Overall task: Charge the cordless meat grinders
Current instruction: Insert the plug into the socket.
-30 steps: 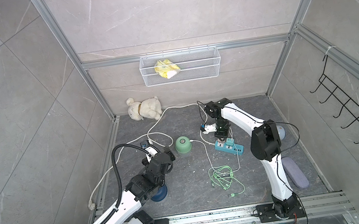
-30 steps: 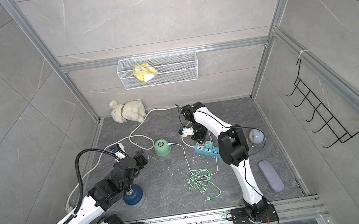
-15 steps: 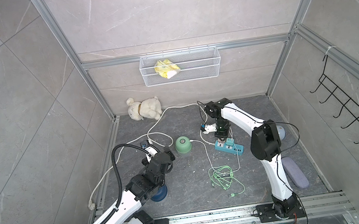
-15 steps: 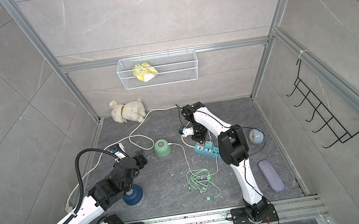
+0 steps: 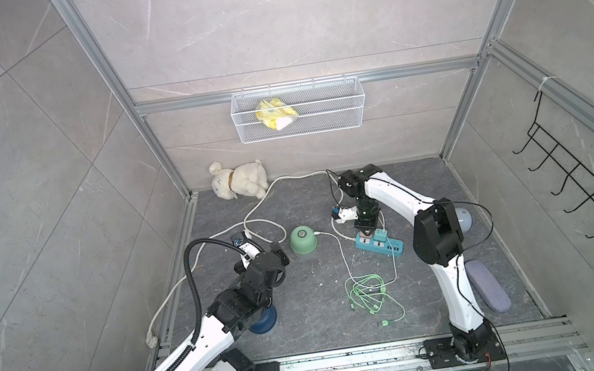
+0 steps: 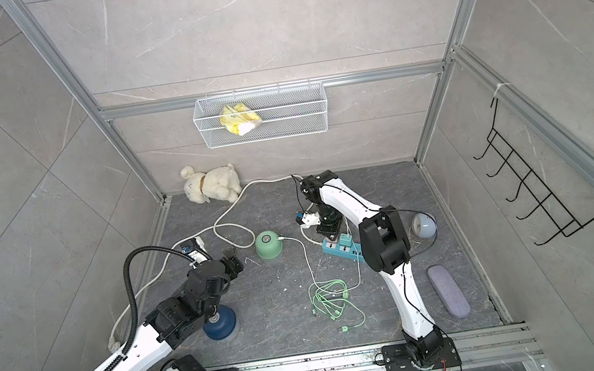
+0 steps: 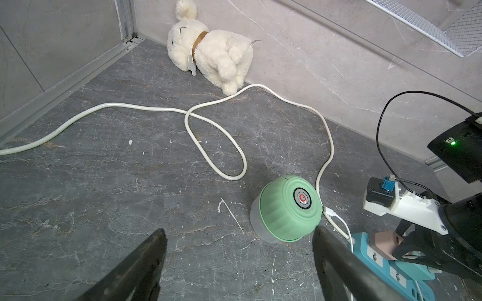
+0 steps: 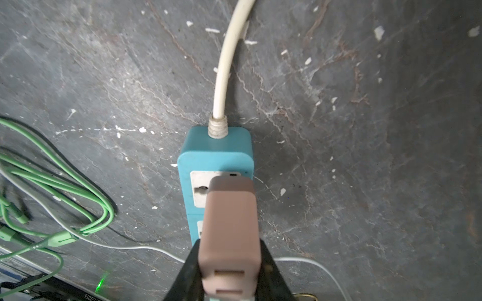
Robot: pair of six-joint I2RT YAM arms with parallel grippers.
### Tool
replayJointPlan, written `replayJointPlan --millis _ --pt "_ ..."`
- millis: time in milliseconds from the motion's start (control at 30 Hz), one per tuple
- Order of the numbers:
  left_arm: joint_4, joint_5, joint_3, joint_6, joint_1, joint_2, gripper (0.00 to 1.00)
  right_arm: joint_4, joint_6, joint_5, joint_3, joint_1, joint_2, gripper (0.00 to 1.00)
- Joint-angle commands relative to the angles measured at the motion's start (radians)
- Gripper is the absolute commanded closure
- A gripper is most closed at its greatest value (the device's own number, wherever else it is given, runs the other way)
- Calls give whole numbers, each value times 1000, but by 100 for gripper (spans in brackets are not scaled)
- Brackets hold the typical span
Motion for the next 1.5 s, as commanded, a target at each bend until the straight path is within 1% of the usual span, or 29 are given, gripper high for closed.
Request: replayJointPlan --millis 0,633,667,800,933,967,1000,1033,1200,1300,1367,1467 --pt "19 -17 9 -2 6 -19 11 2 17 2 -15 -4 29 100" --pt "21 -32 5 -4 9 -22 11 46 13 -3 -71 -5 75 100" --pt "21 -32 5 -4 9 -22 11 52 16 0 -69 -5 71 97" --pt "24 -26 12 4 9 -16 11 81 20 9 -54 9 21 72" --pt "21 -27 22 8 8 -3 11 100 1 13 -51 24 -23 51" --pt "16 -29 27 4 8 -2 11 103 -2 1 -54 27 -34 34" --pt "8 -33 31 -2 9 -4 11 110 -4 -10 -60 30 -47 2" --pt "4 -36 33 -3 9 -6 11 117 -6 -14 -66 32 -59 1" --pt "6 -46 32 2 9 -24 11 141 -20 -23 -62 39 -114 0" --pt "14 -37 35 16 10 -21 11 177 -29 -76 -60 51 -195 0" --pt "27 -29 46 86 10 -18 11 239 -16 -104 -85 54 -274 1" --pt "32 -32 87 265 17 -22 6 355 47 -119 -169 54 -428 5"
